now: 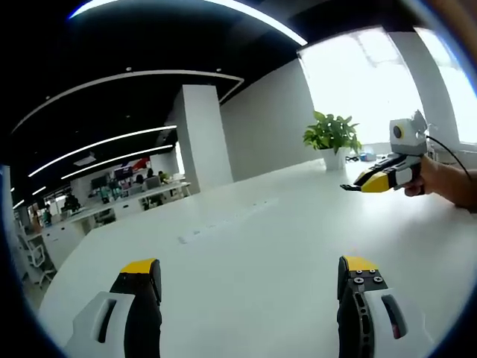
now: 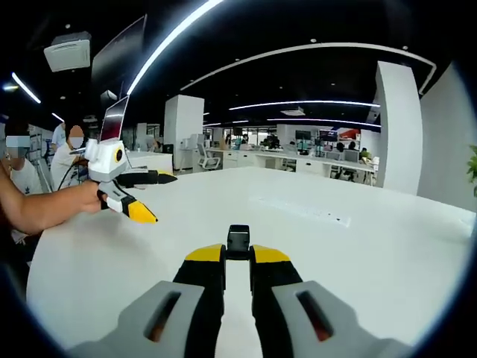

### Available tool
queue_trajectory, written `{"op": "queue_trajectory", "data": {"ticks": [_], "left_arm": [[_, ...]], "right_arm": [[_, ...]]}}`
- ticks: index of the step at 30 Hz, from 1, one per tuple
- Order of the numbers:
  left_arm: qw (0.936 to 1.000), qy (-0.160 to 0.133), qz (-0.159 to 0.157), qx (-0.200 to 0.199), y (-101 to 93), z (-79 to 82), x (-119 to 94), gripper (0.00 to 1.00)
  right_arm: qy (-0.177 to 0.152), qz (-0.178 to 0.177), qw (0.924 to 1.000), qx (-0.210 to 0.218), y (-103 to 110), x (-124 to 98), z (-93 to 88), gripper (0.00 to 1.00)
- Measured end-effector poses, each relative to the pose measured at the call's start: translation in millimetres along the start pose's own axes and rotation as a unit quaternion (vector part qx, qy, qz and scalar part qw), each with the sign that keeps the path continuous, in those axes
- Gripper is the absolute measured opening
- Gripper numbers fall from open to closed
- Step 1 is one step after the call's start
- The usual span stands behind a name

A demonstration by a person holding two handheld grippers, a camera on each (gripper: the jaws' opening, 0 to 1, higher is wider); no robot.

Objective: Snap the two parts of the plastic buckle together until the buckle closes and remains connected.

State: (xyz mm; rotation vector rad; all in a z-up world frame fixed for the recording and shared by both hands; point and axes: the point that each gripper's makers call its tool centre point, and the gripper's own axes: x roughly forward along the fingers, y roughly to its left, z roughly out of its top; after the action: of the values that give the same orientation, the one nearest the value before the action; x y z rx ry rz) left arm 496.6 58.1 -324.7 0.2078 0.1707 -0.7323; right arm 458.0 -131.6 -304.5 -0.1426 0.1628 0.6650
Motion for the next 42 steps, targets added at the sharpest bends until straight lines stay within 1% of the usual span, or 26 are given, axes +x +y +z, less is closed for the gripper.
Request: {"op": "queue_trajectory", "data": {"ticks": [7,12,16,24,29,30,32,42], "left_arm": [[1.0,-0.002,-0.006,-0.003,-4.3,2.0,0,1.0],[0.9999,-0.006,-0.008,-0.006,-5.3,4.8,-2,1.0],[0.9999,-0.003,-0.011,0.0,-6.1,3.9,-2,1.0],[0.9999,-0.002,-0.013,-0.006,-5.0,3.0,-3,1.0],[0.9998,0.002,-0.022,-0.002,-8.6,2.0,-2,1.0],[0.9995,0.005,-0.03,-0.003,-12.0,1.2,-2,1.0],[0.9993,0.005,-0.036,-0.011,-14.3,1.9,-1,1.0],[0.9989,0.008,-0.045,-0.007,-20.4,1.8,0,1.0]], "right_arm": [[0.011,-0.003,0.9999,0.005,-3,10,-1.9,0.1],[0.019,0.002,0.9998,0.007,-5,16,-2.2,0.1],[0.024,0.006,0.9997,0.006,-5,21,-3.8,0.1],[0.029,0.005,0.9995,0.008,-11,36,-3.0,0.1],[0.035,0.001,0.9993,0.011,-14,44,-6.0,0.1],[0.035,0.002,0.9993,0.012,-15,46,-5.5,0.1],[0.034,0.002,0.9993,0.013,-17,48,-4.6,0.1],[0.042,-0.005,0.999,0.017,-26,60,-7.2,0.1]]}}
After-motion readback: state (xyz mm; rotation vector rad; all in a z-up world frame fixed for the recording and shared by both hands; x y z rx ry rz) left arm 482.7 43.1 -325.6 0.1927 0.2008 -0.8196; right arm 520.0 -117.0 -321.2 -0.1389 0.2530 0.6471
